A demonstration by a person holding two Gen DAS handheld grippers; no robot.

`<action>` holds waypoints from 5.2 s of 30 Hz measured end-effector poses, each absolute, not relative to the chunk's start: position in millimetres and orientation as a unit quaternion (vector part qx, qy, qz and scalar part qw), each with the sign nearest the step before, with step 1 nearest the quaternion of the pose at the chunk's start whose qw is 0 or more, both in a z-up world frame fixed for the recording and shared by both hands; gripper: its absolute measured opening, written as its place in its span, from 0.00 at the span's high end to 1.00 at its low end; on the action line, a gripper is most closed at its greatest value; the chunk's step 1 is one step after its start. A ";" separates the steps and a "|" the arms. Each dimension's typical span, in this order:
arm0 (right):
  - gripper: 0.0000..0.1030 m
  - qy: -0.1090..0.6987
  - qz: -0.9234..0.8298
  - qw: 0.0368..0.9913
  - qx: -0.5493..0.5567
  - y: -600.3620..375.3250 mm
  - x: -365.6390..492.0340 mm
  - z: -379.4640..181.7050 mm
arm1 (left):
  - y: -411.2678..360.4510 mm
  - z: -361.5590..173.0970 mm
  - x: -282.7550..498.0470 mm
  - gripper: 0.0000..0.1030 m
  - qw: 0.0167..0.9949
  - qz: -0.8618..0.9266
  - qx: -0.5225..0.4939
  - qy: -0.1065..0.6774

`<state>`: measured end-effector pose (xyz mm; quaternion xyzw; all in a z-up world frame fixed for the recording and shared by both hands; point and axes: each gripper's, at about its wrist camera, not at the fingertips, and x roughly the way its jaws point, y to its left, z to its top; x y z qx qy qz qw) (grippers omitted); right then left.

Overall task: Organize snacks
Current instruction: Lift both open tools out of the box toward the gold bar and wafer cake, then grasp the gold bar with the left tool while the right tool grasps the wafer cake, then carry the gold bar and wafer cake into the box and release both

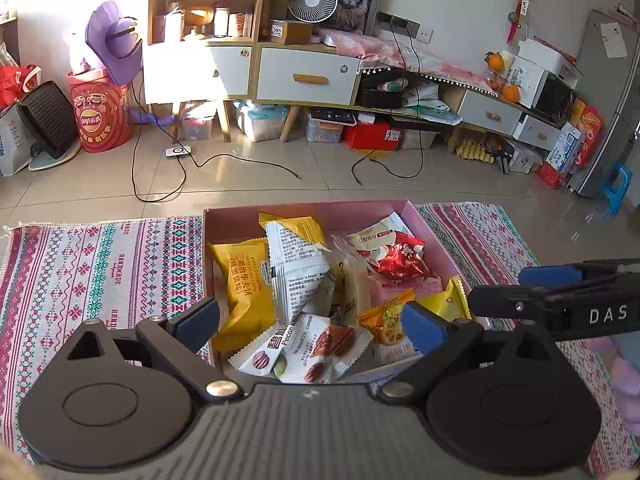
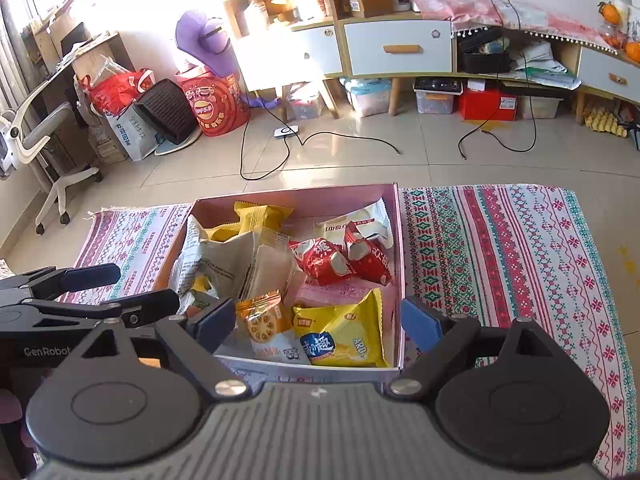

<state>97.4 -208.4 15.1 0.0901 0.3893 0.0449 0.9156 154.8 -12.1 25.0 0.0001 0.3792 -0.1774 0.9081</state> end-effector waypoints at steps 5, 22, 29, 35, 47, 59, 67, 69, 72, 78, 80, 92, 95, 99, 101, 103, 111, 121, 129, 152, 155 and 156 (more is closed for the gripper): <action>0.11 0.389 0.048 0.916 0.080 -205.7 80.7 13.6 | -4.4 24.4 137.3 0.00 0.908 -0.186 0.013 0.376; 0.05 0.384 0.065 0.920 0.037 -180.4 43.7 -7.7 | 22.7 0.3 92.7 0.00 0.904 -0.199 0.050 0.375; 0.04 0.379 0.085 0.921 0.018 -159.2 35.5 -22.0 | 26.9 -24.2 85.3 0.00 0.894 -0.212 0.111 0.379; 0.03 0.382 0.092 0.920 -0.018 -146.6 36.5 -38.2 | 38.5 -43.7 89.8 0.00 0.891 -0.211 0.155 0.371; 0.03 0.385 0.092 0.917 -0.043 -136.6 41.2 -58.3 | 37.1 -60.7 116.5 0.00 0.874 -0.286 0.193 0.342; 0.15 0.392 0.067 0.917 -0.030 -153.6 66.9 -76.1 | 25.2 -76.9 123.6 0.00 0.813 -0.350 0.188 0.426; 0.16 0.403 0.055 0.913 -0.033 -159.5 62.4 -76.5 | 11.0 -76.2 79.7 0.00 0.755 -0.420 0.221 0.452; 0.16 0.407 0.052 0.911 -0.036 -163.8 60.5 -75.2 | 13.5 -73.5 76.9 0.00 0.765 -0.411 0.217 0.447; 0.16 0.411 0.045 0.910 -0.034 -170.0 59.9 -73.0 | 17.2 -64.4 84.9 0.00 0.795 -0.381 0.213 0.422; 0.16 0.412 0.047 0.910 -0.024 -172.6 64.3 -70.7 | 24.1 -63.4 112.4 0.00 0.841 -0.325 0.187 0.390; 0.16 0.410 0.050 0.910 -0.027 -171.5 65.6 -71.3 | 21.9 -68.9 120.8 0.00 0.842 -0.316 0.187 0.395; 0.17 0.411 0.055 0.910 -0.018 -178.8 70.4 -73.0 | 1.4 -72.7 112.9 0.12 0.789 -0.392 0.181 0.437; 0.17 0.411 0.054 0.910 -0.014 -179.8 71.0 -72.5 | -4.3 -68.7 112.7 0.17 0.798 -0.385 0.171 0.432; 0.17 0.411 0.056 0.910 -0.018 -178.5 72.3 -72.9 | -13.3 -68.1 124.0 0.18 0.819 -0.351 0.154 0.426; 0.17 0.411 0.055 0.910 -0.015 -179.1 73.2 -73.0 | -18.2 -69.4 128.2 0.21 0.826 -0.342 0.147 0.424; 0.17 0.411 0.056 0.910 -0.012 -180.2 74.3 -73.2 | -23.8 -71.2 134.2 0.25 0.829 -0.335 0.137 0.427; 0.21 0.407 0.057 0.911 -0.015 -182.1 72.6 -74.4 | -41.7 -73.2 131.3 0.32 0.837 -0.318 0.111 0.431; 0.42 0.407 0.065 0.911 -0.015 -183.1 69.1 -70.9 | -43.0 -71.5 116.1 0.55 0.848 -0.276 0.083 0.446; 0.58 0.414 0.067 0.908 -0.008 -184.0 65.6 -67.5 | -46.1 -68.6 105.7 0.66 0.849 -0.244 0.085 0.461; 0.69 0.450 0.073 0.888 0.061 -196.1 63.5 -44.4 | -31.6 -34.8 97.8 0.66 0.855 -0.228 0.044 0.463; 0.69 0.445 0.076 0.889 0.082 -200.5 64.9 -35.2 | -29.6 -25.2 98.7 0.67 0.860 -0.229 0.039 0.454; 0.69 0.442 0.077 0.889 0.091 -202.6 65.7 -31.2 | -28.8 -22.1 99.4 0.67 0.863 -0.228 0.036 0.450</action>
